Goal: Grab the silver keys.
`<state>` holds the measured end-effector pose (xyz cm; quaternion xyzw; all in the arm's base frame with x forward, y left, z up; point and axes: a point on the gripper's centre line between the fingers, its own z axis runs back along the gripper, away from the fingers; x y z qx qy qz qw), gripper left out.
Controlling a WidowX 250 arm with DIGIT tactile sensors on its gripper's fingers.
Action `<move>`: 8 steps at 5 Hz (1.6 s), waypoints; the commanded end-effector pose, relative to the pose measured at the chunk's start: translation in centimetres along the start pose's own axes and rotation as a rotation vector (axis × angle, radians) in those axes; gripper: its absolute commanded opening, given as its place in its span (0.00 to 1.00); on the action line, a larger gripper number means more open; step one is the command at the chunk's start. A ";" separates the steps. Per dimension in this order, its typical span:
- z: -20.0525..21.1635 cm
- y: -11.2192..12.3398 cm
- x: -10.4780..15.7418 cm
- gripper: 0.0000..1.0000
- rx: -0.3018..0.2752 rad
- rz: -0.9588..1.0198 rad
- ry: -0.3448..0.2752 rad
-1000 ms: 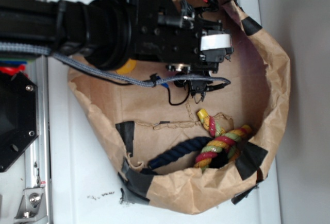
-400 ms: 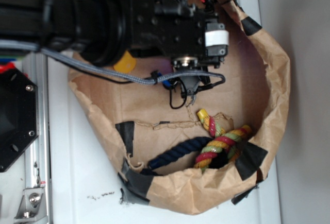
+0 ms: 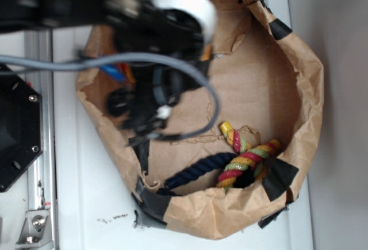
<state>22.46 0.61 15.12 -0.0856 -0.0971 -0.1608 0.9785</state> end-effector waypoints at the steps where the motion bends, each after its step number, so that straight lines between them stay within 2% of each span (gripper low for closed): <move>1: -0.2 3.0 2.8 0.00 0.129 0.175 0.070; 6: 0.2 2.6 3.4 0.00 0.131 0.222 0.034; 7: 2.5 1.6 3.5 0.00 0.101 0.232 0.027; 8: 5.7 0.3 3.2 0.00 0.115 0.271 -0.009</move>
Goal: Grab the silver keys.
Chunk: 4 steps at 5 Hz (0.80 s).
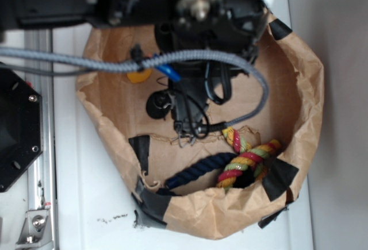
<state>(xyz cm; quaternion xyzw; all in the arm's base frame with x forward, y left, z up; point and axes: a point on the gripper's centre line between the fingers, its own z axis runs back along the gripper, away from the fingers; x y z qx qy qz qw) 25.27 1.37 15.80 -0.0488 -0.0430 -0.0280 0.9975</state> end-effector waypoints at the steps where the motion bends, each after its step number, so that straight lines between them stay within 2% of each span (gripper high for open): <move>1: 4.7 -0.5 0.4 0.00 0.039 0.036 -0.094; 4: 3.6 -0.2 1.4 0.00 0.076 0.078 -0.075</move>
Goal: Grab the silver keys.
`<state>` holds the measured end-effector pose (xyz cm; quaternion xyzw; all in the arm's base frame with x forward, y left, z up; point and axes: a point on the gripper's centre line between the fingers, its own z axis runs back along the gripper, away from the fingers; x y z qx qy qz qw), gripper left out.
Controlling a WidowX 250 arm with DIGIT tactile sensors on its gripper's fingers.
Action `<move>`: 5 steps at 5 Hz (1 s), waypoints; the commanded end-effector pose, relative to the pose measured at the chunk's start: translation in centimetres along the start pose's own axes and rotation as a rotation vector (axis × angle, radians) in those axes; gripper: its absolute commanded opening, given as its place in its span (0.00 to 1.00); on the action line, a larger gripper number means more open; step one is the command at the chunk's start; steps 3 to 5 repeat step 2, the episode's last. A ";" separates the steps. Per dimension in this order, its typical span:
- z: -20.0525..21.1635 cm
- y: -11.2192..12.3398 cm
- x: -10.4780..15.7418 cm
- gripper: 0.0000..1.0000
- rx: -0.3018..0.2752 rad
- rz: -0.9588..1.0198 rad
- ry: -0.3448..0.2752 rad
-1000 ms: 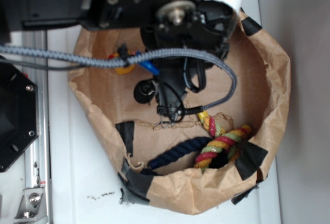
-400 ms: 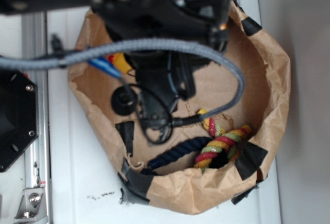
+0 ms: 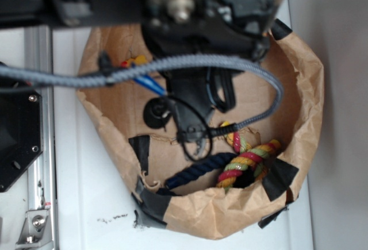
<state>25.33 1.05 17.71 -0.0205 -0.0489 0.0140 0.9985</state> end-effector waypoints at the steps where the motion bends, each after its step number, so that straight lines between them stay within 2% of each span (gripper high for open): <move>1: 1.7 0.2 1.2 0.00 0.010 0.004 -0.055; 5: 1.5 0.3 1.3 0.00 0.011 0.009 -0.054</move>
